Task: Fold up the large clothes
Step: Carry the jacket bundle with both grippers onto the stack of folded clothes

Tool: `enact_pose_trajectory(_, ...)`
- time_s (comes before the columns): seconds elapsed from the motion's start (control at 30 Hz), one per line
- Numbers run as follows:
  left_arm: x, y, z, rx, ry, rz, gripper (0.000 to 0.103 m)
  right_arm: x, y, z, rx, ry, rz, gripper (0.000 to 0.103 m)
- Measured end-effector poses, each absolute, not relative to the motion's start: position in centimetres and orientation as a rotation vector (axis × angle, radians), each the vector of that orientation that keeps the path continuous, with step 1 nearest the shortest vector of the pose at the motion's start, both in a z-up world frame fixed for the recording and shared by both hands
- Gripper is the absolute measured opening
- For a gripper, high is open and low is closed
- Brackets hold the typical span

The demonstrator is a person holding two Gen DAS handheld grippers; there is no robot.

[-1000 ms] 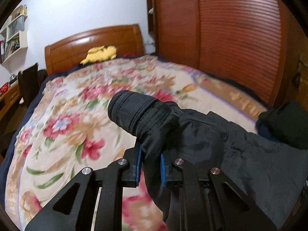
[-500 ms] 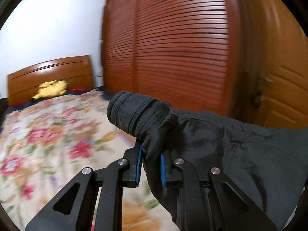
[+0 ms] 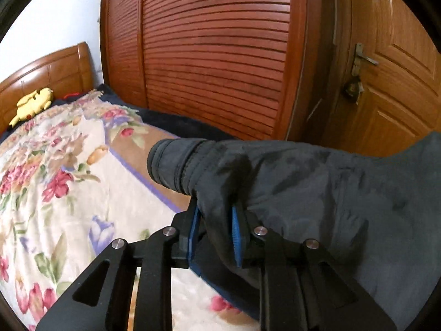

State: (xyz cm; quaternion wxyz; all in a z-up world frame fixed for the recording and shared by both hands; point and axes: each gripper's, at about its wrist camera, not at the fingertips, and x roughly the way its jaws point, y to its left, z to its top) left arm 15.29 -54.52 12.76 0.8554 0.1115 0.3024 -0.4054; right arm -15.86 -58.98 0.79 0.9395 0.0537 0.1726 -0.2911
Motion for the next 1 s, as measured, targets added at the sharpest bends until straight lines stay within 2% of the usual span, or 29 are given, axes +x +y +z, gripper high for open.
enact_pose_trajectory(0.07, 14.8, -54.1, 12.9, 0.254, 0.627, -0.847, 0.025, -16.9, -59.0, 1.7, 0.138, 0.340, -0.598, 0.011)
enact_pose_trajectory(0.17, 13.6, -52.5, 13.6, 0.260, 0.582, -0.877, 0.045, -18.8, -58.0, 2.9, 0.141, 0.329, -0.623, 0.020)
enact_pose_trajectory(0.27, 12.6, -52.6, 13.7, 0.261, 0.572, -0.907, 0.053, -19.8, -55.9, 5.3, 0.117, 0.293, -0.656, 0.035)
enact_pose_trajectory(0.33, 11.6, -51.9, 13.9, 0.259, 0.567, -0.926, 0.072, -20.7, -53.7, 7.1, 0.073, 0.241, -0.678, 0.052)
enact_pose_trajectory(0.4, 10.3, -50.9, 14.1, 0.256, 0.545, -0.942, 0.082, -21.3, -51.6, 8.8, 0.057, 0.198, -0.661, 0.055)
enact_pose_trajectory(0.63, 6.3, -45.2, 14.0, 0.268, 0.494, -0.943, 0.083, -19.0, -47.3, 11.1, -0.014, 0.191, -0.509, 0.057)
enact_pose_trajectory(1.0, 3.5, -34.3, 12.8, 0.209, 0.499, -0.858, 0.083, -13.0, -55.0, 7.2, 0.034, 0.413, -0.607, 0.056)
